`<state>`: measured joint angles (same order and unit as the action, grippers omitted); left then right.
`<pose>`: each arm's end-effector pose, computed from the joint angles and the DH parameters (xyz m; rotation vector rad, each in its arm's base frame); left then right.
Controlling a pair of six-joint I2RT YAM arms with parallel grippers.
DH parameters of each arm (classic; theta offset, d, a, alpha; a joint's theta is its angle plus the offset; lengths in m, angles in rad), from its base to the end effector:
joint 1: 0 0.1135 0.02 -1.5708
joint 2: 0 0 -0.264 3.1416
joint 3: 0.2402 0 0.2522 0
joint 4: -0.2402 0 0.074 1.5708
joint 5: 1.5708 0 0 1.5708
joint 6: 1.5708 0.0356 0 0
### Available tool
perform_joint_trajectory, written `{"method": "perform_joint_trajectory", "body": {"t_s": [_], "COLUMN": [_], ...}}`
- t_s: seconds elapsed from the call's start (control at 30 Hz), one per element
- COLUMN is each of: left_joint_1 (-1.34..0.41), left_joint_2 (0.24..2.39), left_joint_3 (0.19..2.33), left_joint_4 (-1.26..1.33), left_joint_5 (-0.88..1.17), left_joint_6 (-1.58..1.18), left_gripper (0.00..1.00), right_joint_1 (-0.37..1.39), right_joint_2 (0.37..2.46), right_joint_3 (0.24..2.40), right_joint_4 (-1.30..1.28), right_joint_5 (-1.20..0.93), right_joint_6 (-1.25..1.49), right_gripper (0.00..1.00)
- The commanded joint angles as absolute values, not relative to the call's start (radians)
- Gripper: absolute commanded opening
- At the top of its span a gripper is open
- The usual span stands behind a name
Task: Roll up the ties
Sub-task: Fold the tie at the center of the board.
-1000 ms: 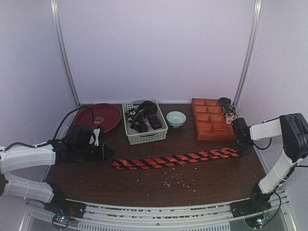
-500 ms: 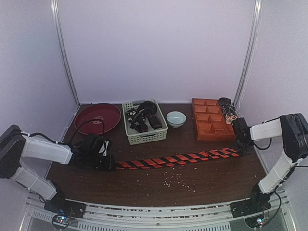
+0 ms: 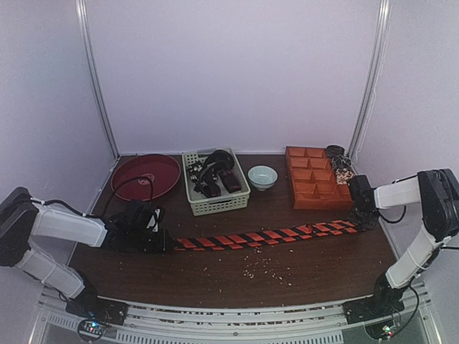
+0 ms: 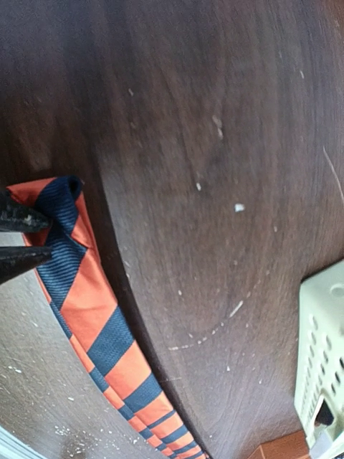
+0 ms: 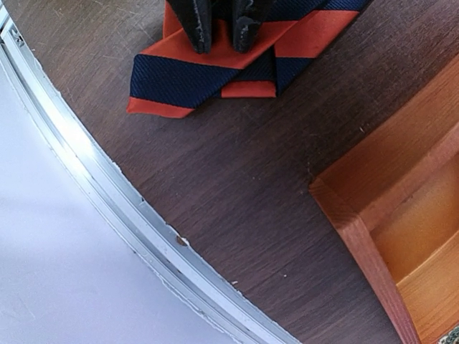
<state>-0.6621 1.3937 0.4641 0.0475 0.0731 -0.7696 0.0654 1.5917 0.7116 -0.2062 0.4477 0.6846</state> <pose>0.1859 -0.1482 0.1284 -0.1050 2.5834 -0.6798 0.2776 0.0027 0.1330 0.9017 2.3541 -0.3054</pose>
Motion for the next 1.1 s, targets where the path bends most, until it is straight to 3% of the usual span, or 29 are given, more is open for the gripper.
{"method": "perform_joint_trajectory", "body": {"t_s": [0.0,0.37,0.6,0.83,1.07], "left_joint_1": [-0.661,-0.656,-0.638,-0.62,-0.613], "left_joint_2": [1.324,1.24,1.279,1.34,1.338], "left_joint_3": [0.528,0.594,0.526,0.51,0.488], "left_joint_4": [-0.082,-0.179,-0.074,-0.018,0.001], "left_joint_5": [0.027,-0.021,0.031,0.079,0.053], "left_joint_6": [-0.773,-0.725,-0.714,-0.708,-0.707], "left_gripper": [0.11,0.18,0.25,0.28,0.28], "right_joint_1": [0.051,0.071,0.278,0.646,0.896], "right_joint_2": [1.558,1.323,1.267,1.443,1.754], "right_joint_3": [0.682,0.68,0.699,0.841,1.085], "right_joint_4": [-0.264,-0.302,-0.23,-0.126,-0.024], "right_joint_5": [0.409,0.245,0.187,0.241,0.209], "right_joint_6": [0.687,0.677,0.717,0.78,0.757], "right_gripper": [0.13,0.19,0.18,0.15,0.13]}}
